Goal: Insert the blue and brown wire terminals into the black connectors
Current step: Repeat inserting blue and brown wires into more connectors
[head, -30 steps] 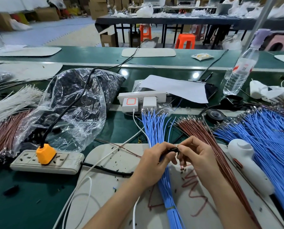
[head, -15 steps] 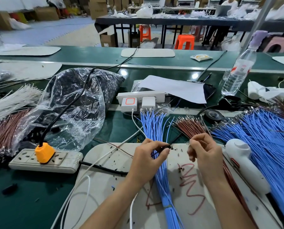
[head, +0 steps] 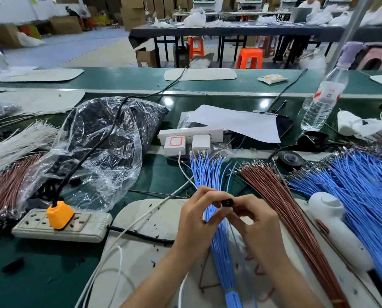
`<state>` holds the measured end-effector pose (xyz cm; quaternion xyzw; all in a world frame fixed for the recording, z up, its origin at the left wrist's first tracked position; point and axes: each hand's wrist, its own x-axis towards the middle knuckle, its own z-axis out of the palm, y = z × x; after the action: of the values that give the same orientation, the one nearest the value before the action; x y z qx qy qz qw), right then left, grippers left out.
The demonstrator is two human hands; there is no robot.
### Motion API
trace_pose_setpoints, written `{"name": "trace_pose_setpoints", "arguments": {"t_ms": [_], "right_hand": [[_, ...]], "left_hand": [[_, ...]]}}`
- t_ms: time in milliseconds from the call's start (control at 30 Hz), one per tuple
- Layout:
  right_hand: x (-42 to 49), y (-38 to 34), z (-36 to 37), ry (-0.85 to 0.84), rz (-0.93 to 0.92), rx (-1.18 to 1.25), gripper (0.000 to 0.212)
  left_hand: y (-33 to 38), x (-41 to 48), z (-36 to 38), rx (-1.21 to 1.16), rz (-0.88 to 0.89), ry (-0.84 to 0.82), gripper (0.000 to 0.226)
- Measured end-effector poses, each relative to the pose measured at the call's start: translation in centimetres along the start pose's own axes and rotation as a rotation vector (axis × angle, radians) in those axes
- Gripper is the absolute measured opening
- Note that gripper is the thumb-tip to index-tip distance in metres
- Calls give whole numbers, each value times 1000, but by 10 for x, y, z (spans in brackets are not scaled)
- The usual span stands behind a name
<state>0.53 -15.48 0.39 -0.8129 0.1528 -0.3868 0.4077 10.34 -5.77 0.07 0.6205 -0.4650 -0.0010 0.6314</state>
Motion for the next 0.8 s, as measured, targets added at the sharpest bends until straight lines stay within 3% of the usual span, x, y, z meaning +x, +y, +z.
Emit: {"name": "trace_pose_setpoints", "arguments": {"t_ms": [100,200,300,433,600,800], "right_hand": [[1,2,1,13,-47,-81,12],[1,0,2,31,-29,-109,15],[-2,0,3,45,58,-25,32],[-2,2,5,43,181,204,32],[-3,1,6,41,179,317,32],[-3,2,10,17,294,419,9]], "left_hand": [[-1,0,1,2,5,-8,19],[0,1,0,0,4,-17,16],[1,1,0,32,-12,-22,15],[0,0,1,79,2,-1,18],[-2,-2,2,145,31,54,22],[-1,-2,2,58,27,47,23]]}}
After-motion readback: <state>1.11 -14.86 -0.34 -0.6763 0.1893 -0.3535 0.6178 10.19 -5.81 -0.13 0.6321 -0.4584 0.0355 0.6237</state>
